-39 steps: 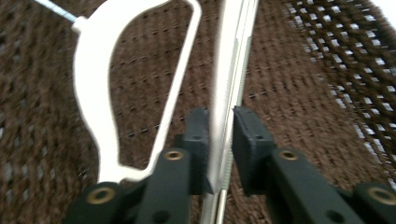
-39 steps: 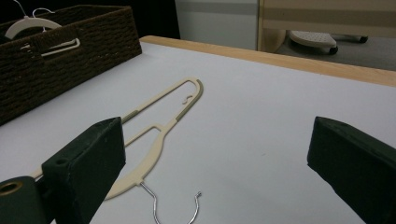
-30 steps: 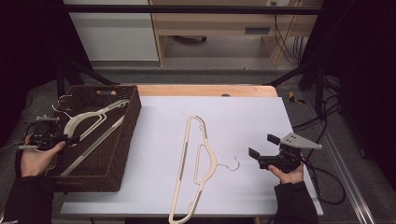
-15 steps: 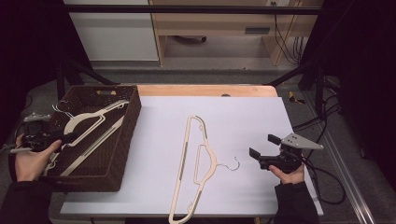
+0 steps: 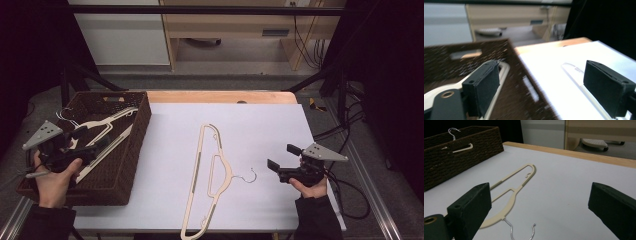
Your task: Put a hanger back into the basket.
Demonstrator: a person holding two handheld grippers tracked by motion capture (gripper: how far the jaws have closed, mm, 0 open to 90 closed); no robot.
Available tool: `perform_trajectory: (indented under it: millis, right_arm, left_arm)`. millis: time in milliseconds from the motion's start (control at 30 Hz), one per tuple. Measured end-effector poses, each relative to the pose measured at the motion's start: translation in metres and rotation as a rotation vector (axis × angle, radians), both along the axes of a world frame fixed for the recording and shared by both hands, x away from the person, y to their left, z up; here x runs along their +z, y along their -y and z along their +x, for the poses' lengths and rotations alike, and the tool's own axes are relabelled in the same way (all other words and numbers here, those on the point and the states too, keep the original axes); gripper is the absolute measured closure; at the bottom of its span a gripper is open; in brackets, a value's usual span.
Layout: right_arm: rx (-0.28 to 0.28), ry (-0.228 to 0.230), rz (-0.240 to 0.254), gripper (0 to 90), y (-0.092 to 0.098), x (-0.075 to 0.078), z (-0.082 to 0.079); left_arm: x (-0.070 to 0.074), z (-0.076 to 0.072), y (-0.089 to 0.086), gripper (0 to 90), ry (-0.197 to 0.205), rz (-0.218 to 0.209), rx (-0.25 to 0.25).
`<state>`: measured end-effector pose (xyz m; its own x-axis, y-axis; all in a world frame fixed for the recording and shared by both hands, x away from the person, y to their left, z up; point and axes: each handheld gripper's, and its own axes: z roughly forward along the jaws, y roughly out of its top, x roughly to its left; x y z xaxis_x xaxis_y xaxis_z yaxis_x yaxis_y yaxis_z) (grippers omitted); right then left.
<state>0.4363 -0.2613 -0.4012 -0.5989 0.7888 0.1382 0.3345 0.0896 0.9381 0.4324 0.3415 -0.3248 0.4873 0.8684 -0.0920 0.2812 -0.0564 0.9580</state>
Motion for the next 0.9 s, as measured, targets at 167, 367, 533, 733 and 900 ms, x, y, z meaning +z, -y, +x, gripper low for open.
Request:
perform_trajectory:
  millis: [167,367,533,733,900]
  right_arm:
    - [0.006,0.006,-0.001,5.1,-0.001,0.000,-0.001]
    - [0.018,0.000,-0.005,5.4,-0.005,-0.001,-0.001]
    - [0.027,-0.009,-0.006,6.0,-0.009,-0.003,0.000]
    - [0.063,-0.015,-0.021,8.1,-0.014,-0.005,0.000]
    - [0.096,-0.023,-0.040,9.8,-0.023,-0.005,-0.001]
  left_arm:
    - [-0.004,-0.007,0.029,6.2,0.028,-0.017,-0.042]
    - [-0.008,-0.011,0.067,4.1,0.034,0.002,-0.121]
    - [-0.018,-0.010,0.093,4.3,0.025,0.022,-0.172]
    - [-0.034,-0.010,0.119,6.2,-0.002,0.035,-0.224]
    - [-0.049,-0.012,0.134,6.4,-0.033,0.038,-0.257]
